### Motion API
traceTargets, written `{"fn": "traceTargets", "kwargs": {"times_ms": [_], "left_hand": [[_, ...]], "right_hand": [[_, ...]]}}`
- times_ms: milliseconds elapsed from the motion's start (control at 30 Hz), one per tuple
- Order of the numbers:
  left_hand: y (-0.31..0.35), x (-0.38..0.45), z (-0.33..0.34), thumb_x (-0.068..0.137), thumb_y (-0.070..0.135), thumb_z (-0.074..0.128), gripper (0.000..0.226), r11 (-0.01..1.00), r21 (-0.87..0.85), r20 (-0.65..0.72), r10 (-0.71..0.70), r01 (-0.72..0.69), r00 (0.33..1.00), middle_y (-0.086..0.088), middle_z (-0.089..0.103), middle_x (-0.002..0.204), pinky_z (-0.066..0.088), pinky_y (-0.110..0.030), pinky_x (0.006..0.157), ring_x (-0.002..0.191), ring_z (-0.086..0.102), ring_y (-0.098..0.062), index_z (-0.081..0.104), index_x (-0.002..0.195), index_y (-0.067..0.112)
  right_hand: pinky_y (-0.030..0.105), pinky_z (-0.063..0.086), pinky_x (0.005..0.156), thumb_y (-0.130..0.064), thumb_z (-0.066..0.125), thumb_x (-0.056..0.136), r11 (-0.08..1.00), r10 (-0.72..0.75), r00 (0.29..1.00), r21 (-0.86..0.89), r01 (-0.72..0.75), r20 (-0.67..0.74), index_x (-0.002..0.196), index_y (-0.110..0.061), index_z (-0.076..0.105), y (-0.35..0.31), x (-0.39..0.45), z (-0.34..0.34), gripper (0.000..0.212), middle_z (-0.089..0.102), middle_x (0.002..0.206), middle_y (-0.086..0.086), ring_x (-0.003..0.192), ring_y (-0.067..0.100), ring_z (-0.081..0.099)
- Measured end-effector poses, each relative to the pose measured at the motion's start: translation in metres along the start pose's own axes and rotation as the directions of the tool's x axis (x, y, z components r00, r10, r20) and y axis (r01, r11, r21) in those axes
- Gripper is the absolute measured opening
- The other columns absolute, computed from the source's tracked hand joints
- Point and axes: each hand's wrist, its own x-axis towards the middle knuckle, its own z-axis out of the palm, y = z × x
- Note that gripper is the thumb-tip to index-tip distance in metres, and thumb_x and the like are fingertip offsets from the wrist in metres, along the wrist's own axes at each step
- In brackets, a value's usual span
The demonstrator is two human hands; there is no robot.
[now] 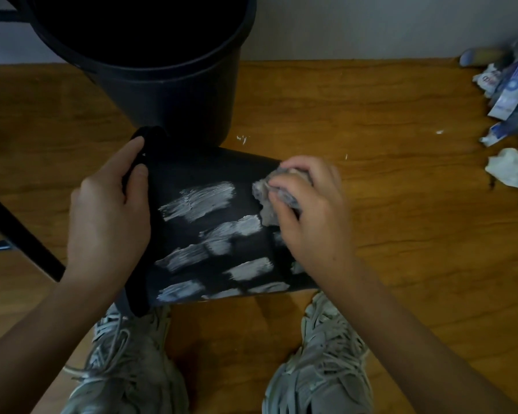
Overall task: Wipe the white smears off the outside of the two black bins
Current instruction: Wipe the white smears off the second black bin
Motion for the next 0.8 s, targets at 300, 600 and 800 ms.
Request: {"fn": "traceTargets", "kwargs": {"times_ms": [300, 600, 800], "left_hand": [[0.005, 0.002, -0.002, 0.102, 0.017, 0.041, 0.039, 1.000, 0.015, 0.019, 0.014, -0.014, 1.000, 0.021, 0.051, 0.103, 0.034, 0.008, 0.063, 0.069, 0.046, 0.029, 0.047, 0.140, 0.014], [0.000, -0.003, -0.001, 0.102, 0.016, 0.041, 0.038, 0.999, 0.037, 0.020, 0.012, -0.013, 1.000, 0.025, 0.044, 0.085, 0.035, 0.006, 0.060, 0.063, 0.044, 0.030, 0.047, 0.140, 0.013], [-0.002, -0.006, -0.003, 0.102, 0.015, 0.041, 0.039, 1.000, 0.018, 0.004, 0.010, -0.011, 1.000, 0.022, 0.048, 0.089, 0.034, 0.007, 0.062, 0.065, 0.044, 0.032, 0.047, 0.140, 0.013]], "right_hand": [[0.020, 0.036, 0.081, -0.013, 0.067, 0.088, 0.998, 0.040, 0.998, -0.049, -0.038, 0.044, 0.095, -0.009, 0.071, 0.002, 0.017, 0.005, 0.009, 0.059, 0.110, 0.009, 0.103, 0.027, 0.054], [0.021, 0.039, 0.079, -0.010, 0.068, 0.087, 0.999, 0.001, 0.998, -0.045, 0.002, 0.063, 0.094, -0.007, 0.071, -0.002, 0.006, -0.001, 0.009, 0.060, 0.110, 0.010, 0.102, 0.027, 0.054], [0.010, 0.032, 0.082, -0.009, 0.068, 0.086, 0.999, 0.005, 0.999, -0.033, -0.003, 0.046, 0.094, -0.007, 0.071, -0.006, 0.002, 0.003, 0.009, 0.059, 0.112, 0.012, 0.103, 0.026, 0.051]]}}
